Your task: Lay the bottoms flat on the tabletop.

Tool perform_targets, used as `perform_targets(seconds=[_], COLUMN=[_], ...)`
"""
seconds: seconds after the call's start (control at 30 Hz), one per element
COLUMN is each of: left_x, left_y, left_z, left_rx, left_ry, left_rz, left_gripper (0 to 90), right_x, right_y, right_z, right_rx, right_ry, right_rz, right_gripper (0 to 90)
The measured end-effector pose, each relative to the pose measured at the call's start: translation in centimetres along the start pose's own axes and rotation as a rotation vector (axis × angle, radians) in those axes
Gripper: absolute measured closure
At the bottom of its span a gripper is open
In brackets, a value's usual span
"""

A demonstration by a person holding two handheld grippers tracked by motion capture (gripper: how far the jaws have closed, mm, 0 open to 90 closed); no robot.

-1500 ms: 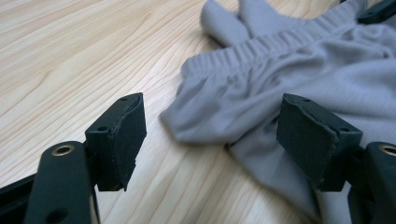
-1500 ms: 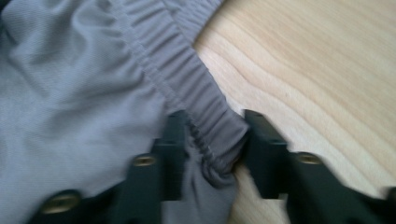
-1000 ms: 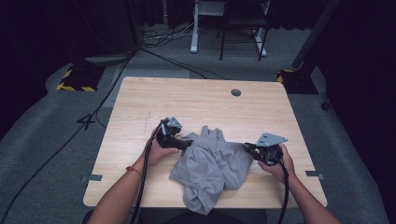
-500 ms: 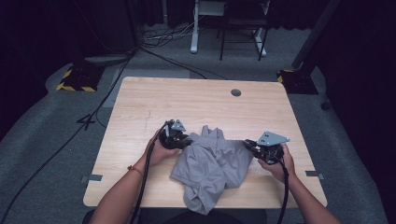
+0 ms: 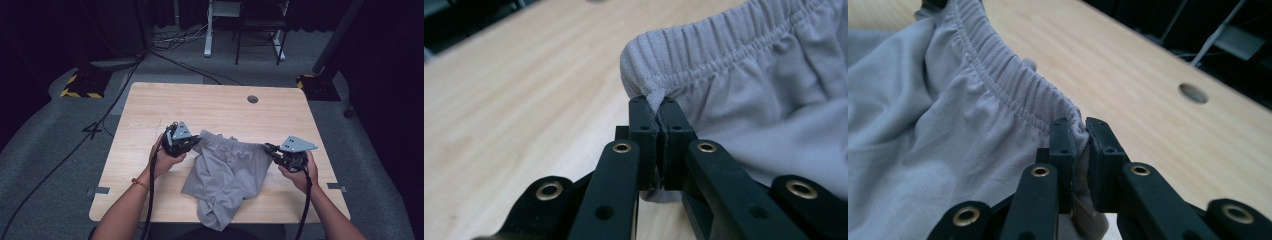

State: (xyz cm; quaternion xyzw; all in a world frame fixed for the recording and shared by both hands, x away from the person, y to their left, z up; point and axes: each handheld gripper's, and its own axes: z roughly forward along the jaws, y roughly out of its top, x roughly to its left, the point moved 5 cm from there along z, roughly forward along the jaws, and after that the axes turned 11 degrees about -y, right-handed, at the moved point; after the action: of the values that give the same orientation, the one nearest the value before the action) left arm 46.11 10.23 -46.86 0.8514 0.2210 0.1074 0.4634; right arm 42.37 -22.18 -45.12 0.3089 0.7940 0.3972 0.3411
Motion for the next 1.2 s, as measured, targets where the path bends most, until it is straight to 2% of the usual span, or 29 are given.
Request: perform_targets(seconds=[0.07,0.13,0.17,0.23,0.33,0.47,0.6,0.77,0.83,1.0,1.1,1.13,1.17,1.2], left_x=[0.2,0.4,0.5,0.8,1.3,2.2,3.9,5.5,6.3,8.0,9.0,9.3,9.5,9.7], left_y=[0.8,1.6,1.9,2.8,4.0,5.1,5.8,6.3,6.6,6.6,5.9,5.5,5.3,5.0], left_z=[-0.4,-0.7,-0.8,-1.0,-1.1,-0.7,0.4,1.7,2.4,4.5,6.0,6.6,6.9,7.1], left_rx=[-0.023,-0.026,-0.033,-0.042,-0.038,-0.027,-0.018,-0.019,-0.011,0.0,0.04,0.067,0.085,0.103], left_ry=[-0.002,0.025,0.027,0.046,0.07,0.107,0.143,0.176,0.198,0.216,0.23,0.24,0.261,0.277], left_rz=[-0.003,0.011,0.004,0.013,0.027,0.032,0.016,-0.027,-0.033,-0.102,-0.14,-0.156,-0.162,-0.172], left_gripper=[87.0,87.0,86.9,86.9,86.8,86.7,86.5,86.4,86.2,84.4,80.9,77.2,69.7,67.1], right_x=[-0.4,-0.8,-1.1,-1.5,-2.7,-4.2,-5.4,-6.8,-7.3,-8.4,-8.6,-8.7,-8.7,-8.7], right_y=[0.8,1.6,1.9,2.3,3.3,4.4,5.2,5.8,5.8,5.3,4.6,4.3,3.9,3.6], right_z=[-0.2,-0.1,0.1,0.5,1.3,2.7,4.3,6.6,7.6,10.3,11.9,12.4,13.0,13.4], right_rx=[-0.012,-0.021,-0.022,-0.017,-0.025,-0.027,-0.019,0.009,0.021,0.073,0.114,0.133,0.159,0.175], right_ry=[-0.019,-0.043,-0.051,-0.074,-0.097,-0.138,-0.177,-0.214,-0.223,-0.264,-0.283,-0.288,-0.287,-0.288], right_rz=[0.001,-0.002,0.003,-0.013,0.016,0.032,0.034,0.058,0.082,0.107,0.111,0.108,0.117,0.118], right_gripper=[82.7,82.7,82.7,82.7,82.7,82.7,82.7,82.6,82.7,82.2,81.2,80.6,79.0,77.5])
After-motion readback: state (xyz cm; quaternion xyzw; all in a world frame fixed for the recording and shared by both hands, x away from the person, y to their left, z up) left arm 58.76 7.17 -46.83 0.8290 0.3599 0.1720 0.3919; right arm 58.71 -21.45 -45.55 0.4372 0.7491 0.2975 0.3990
